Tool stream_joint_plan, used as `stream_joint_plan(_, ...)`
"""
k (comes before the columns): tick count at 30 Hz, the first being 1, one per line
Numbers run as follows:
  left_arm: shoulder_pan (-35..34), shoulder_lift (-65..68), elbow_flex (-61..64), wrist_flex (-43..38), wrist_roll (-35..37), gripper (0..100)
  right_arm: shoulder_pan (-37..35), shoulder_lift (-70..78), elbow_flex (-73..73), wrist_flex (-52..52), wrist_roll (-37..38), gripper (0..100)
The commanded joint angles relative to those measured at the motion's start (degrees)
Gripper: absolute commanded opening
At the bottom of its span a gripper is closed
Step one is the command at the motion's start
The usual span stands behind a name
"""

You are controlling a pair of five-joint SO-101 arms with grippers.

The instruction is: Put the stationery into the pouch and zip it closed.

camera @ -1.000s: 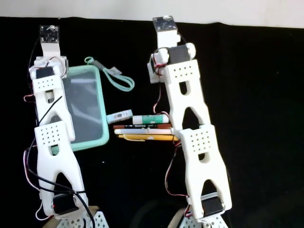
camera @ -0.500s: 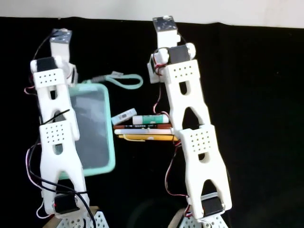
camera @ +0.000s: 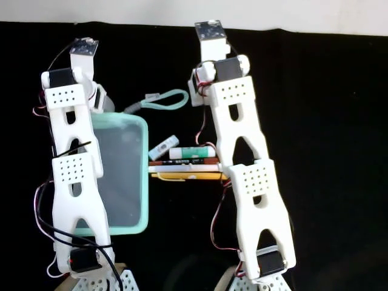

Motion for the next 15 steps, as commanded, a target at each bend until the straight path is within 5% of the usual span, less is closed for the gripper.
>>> stream_joint_plan(1, -2.07, -4.18, -1.54, 0.62, -0.18, 29, -1.10, -1.45, -0.75, 0.66, -0.53, 37.2)
stream_joint_plan(15, -8.13, -4.62, 7.43, 3.16, -0.44, 29, -4.97, -1.45, -0.75, 0.66, -0.44, 37.2)
